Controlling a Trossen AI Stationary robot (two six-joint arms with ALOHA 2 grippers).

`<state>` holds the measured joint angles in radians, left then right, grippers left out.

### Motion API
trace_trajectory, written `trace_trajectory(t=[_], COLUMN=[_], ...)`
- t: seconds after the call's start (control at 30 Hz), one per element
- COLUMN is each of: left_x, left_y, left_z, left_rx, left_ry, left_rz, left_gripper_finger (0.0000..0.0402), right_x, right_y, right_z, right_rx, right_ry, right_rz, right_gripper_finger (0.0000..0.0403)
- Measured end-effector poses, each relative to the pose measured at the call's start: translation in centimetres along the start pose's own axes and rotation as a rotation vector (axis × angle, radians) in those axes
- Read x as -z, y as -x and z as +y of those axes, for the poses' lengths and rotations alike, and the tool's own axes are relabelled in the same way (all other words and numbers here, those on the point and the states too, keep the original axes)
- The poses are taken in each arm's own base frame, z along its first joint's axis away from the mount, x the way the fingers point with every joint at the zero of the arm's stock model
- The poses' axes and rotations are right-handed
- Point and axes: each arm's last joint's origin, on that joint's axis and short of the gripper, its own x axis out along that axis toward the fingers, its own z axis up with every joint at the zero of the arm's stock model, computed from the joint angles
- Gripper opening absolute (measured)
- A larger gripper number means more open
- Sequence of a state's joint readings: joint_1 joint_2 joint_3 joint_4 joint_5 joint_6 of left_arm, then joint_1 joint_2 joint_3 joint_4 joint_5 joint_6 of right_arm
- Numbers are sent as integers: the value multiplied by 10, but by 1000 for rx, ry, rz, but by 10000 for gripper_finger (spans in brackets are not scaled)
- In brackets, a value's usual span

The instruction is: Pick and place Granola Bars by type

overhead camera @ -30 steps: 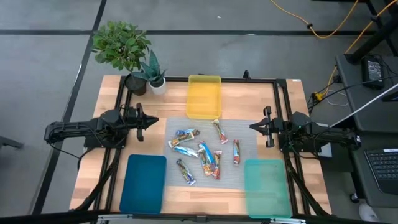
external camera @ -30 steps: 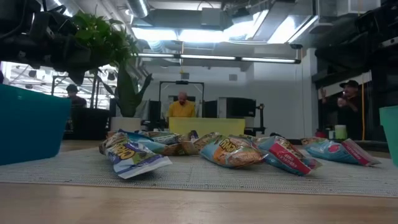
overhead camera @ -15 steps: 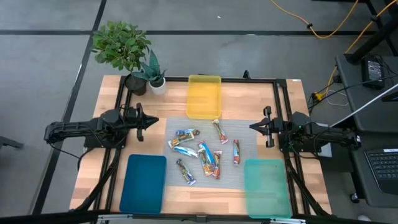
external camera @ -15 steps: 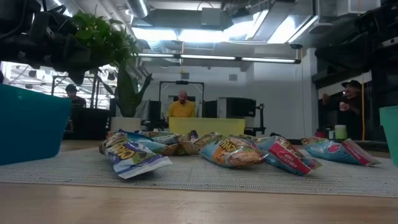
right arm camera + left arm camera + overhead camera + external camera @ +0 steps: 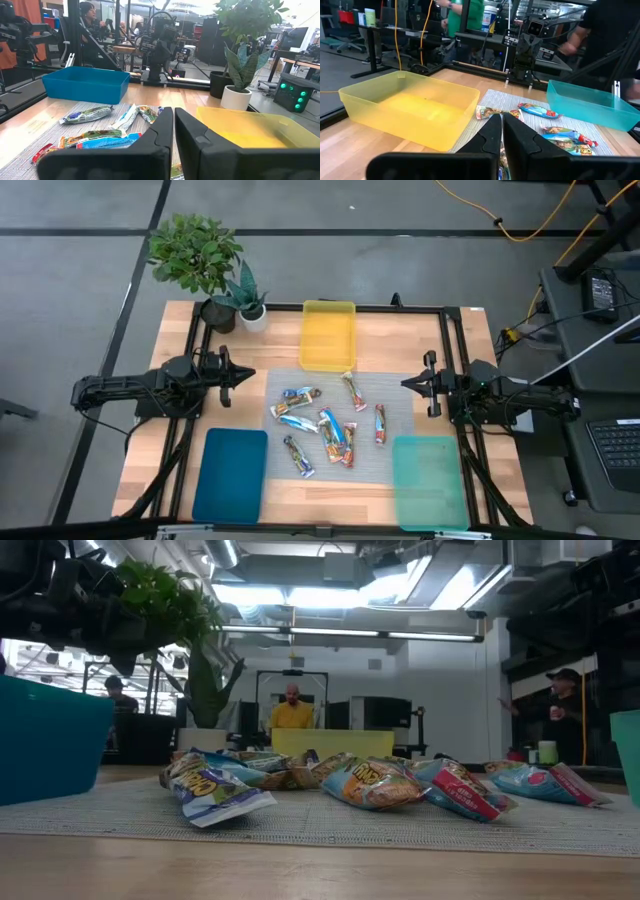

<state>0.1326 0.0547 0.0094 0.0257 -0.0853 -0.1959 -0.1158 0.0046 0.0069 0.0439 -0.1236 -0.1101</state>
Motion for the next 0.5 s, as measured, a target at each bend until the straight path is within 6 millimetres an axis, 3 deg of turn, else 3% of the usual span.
trace_trajectory(t=[0.5], left_x=[0], left_y=[0], left_z=[0], left_rx=[0], left_ry=[0], left_rz=[0], left_gripper_finger=[8], right_x=[0], right_y=[0], right_z=[0], right_rx=[0], right_ry=[0], right_rz=[0], right_gripper_finger=[22])
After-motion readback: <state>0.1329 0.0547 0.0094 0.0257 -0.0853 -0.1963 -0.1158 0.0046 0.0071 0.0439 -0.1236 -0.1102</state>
